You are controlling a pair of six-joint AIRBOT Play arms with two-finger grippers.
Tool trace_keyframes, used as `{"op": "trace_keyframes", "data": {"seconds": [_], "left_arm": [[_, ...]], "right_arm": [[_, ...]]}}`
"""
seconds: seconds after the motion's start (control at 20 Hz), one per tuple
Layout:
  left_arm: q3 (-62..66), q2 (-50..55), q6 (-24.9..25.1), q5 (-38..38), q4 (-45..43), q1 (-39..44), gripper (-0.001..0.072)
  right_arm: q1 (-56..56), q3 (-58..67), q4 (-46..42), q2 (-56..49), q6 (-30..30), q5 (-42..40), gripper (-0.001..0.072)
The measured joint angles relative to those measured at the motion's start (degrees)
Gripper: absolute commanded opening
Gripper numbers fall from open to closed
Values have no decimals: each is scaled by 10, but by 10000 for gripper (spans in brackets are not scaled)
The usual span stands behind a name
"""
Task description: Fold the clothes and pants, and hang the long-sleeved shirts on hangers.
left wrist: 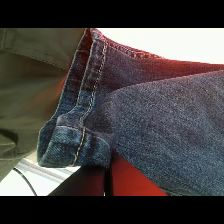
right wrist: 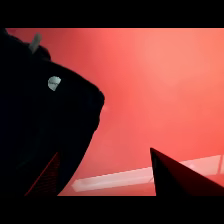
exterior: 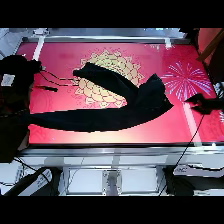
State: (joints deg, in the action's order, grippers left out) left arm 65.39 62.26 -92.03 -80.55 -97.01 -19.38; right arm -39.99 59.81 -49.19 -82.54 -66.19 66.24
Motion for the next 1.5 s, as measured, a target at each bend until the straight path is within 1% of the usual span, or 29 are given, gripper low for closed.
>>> {"op": "trace_keyframes", "data": {"seconds": [0.2, 0.25, 0.3, 0.35, 0.4, 0.45, 0.5, 0.55, 0.65, 0.7, 0.8, 0.95, 1.05, 1.25, 1.35, 1.5], "left_arm": [[0, 0, -2, 2, 1, 0, 14], [0, 0, -2, 2, 1, 0, 14], [0, 0, -2, 2, 1, 0, 14], [0, 0, -2, 2, 1, 0, 14], [0, 0, -2, 2, 1, 0, 14], [0, 0, -2, 2, 2, 0, 14], [0, 0, -2, 2, 2, 0, 14], [0, 0, -2, 2, 2, 0, 14], [0, 0, -2, 2, 1, 0, 14], [1, 0, -2, 3, 1, 0, 13], [8, -2, -2, 6, 1, 0, 13], [35, -9, -2, 15, 1, 0, 13], [53, -22, -2, 29, 2, 0, 13], [67, -56, -5, 49, 15, 0, 13], [59, -62, -5, 40, 21, 1, 13], [10, -59, -5, 38, 32, 10, 13]], "right_arm": [[39, -72, 93, -33, 55, -58, 598], [54, -79, 108, -40, 61, -78, 574], [71, -84, 120, -46, 67, -101, 512], [87, -88, 128, -50, 71, -119, 487], [102, -91, 137, -53, 74, -141, 446], [115, -93, 144, -55, 76, -156, 329], [125, -94, 147, -57, 78, -167, 71], [131, -93, 151, -57, 79, -169, 38], [132, -81, 152, -54, 80, -154, 39], [126, -68, 154, -45, 82, -133, 39], [102, -30, 156, -14, 81, -76, 39], [43, 57, 144, 61, 62, 15, 38], [4, 117, 106, 119, 48, 68, 38], [-38, 177, -24, 212, 13, 154, 37], [-42, 173, -67, 231, 5, 178, 38], [-33, 124, -100, 233, -3, 192, 38]]}}
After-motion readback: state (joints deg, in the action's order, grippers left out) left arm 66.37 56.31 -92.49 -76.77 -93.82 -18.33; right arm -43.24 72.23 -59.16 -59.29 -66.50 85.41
